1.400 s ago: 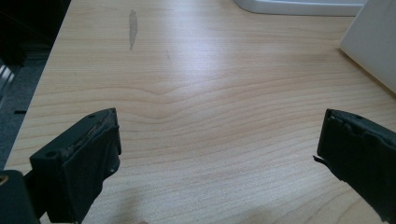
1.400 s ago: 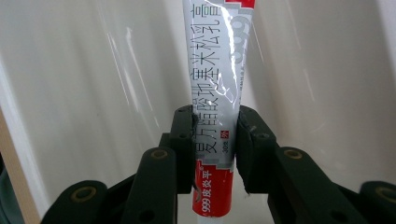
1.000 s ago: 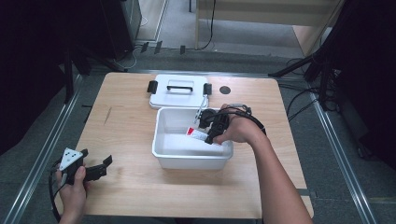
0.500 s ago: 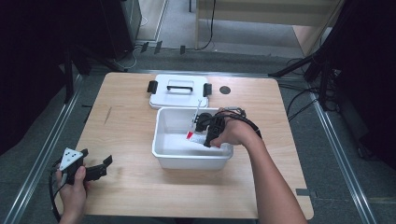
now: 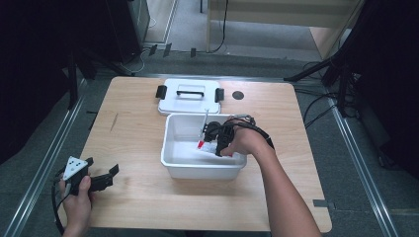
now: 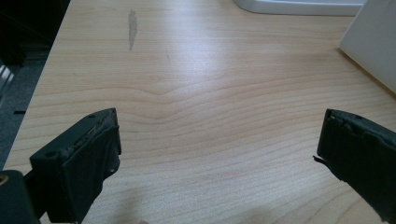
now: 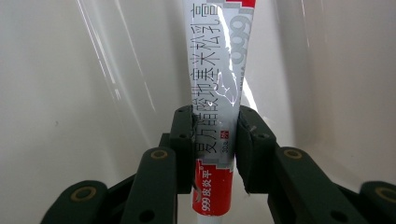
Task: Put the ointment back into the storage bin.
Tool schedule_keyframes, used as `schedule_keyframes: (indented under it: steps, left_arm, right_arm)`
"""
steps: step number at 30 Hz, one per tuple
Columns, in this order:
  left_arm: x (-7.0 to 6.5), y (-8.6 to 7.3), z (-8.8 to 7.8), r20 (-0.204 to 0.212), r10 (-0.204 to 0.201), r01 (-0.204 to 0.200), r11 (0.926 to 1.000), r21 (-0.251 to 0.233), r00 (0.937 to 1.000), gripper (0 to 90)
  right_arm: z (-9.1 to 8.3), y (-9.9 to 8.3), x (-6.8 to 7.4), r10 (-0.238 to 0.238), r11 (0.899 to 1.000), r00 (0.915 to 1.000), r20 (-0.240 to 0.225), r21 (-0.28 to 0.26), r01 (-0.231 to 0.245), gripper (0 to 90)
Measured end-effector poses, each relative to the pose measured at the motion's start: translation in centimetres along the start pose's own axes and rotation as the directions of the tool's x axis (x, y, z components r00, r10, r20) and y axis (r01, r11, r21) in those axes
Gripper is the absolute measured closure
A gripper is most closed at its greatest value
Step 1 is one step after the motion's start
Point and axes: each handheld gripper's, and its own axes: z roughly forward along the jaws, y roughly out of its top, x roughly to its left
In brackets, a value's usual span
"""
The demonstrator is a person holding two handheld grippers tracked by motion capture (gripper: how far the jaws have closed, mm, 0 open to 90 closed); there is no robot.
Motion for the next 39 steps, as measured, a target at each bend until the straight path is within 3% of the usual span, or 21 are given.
schedule_keyframes:
  steps: [18,27,39]
  left_arm:
    - [0.0,0.0,0.0,-0.001,0.002,-0.002,1.0000,0.000,1.0000,0.1]
    - [0.0,0.0,0.0,0.000,0.002,-0.002,1.0000,-0.002,1.0000,0.1]
    - [0.0,0.0,0.0,-0.001,0.002,-0.002,1.0000,-0.002,1.0000,0.1]
  right_arm:
    - [0.9,0.1,-0.1,0.016,1.000,0.9998,0.007,0.025,-0.016,71.4]
    - [1.1,0.1,-0.3,0.069,0.997,0.9974,0.021,0.045,-0.069,72.1]
    - [0.8,-0.4,-0.5,0.098,0.995,0.9952,0.002,0.013,-0.098,74.6]
